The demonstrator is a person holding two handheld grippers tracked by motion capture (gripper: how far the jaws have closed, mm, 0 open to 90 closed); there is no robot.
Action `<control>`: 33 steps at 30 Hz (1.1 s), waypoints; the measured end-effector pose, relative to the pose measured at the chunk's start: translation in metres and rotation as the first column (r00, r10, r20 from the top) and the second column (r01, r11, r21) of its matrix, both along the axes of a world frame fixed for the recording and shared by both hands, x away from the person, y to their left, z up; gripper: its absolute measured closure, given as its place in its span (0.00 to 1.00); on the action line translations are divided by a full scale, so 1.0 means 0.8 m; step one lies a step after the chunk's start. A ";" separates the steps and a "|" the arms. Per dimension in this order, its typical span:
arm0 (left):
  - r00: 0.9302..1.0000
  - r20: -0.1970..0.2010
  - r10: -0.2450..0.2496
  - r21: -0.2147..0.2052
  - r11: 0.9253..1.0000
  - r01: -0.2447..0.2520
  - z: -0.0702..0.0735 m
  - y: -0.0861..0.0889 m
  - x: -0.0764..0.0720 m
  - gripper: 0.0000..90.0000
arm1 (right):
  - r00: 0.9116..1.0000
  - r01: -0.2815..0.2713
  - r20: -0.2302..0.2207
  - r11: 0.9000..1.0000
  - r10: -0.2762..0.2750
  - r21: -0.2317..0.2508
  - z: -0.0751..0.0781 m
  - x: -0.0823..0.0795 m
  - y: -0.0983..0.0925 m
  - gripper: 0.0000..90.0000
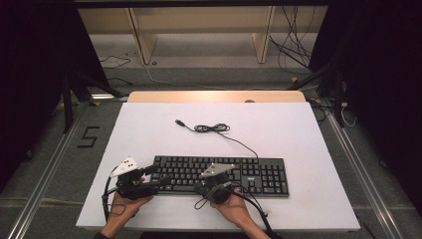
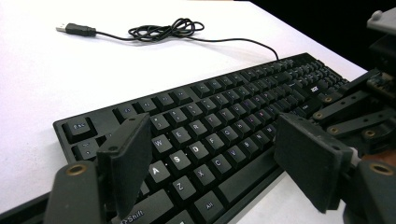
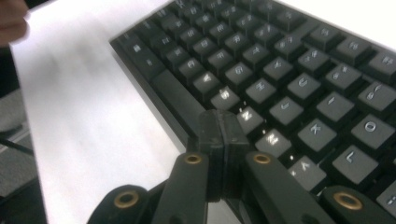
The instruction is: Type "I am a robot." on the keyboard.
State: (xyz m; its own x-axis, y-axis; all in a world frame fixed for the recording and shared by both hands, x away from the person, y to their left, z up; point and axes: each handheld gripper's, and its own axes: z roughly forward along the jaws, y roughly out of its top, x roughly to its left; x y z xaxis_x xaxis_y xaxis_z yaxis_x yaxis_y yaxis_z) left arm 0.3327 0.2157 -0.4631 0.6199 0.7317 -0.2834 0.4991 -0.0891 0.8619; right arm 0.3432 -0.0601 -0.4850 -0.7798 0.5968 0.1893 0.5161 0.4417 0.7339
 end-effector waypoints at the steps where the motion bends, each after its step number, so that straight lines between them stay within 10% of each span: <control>1: 1.000 0.000 0.000 0.001 1.000 0.000 0.000 0.000 0.000 0.30 | 1.000 0.000 -0.001 1.000 0.000 -0.005 -0.001 0.000 0.000 1.00; 21: 0.999 -0.018 0.045 0.011 0.999 -0.045 -0.005 0.004 0.008 0.37 | 1.000 0.010 0.001 0.998 -0.010 0.062 0.007 -0.001 -0.007 0.86; 33: 0.997 -0.053 0.060 0.056 0.997 -0.057 -0.013 0.002 0.017 0.69 | 1.000 0.010 0.008 0.994 -0.011 0.113 0.018 -0.002 -0.019 0.67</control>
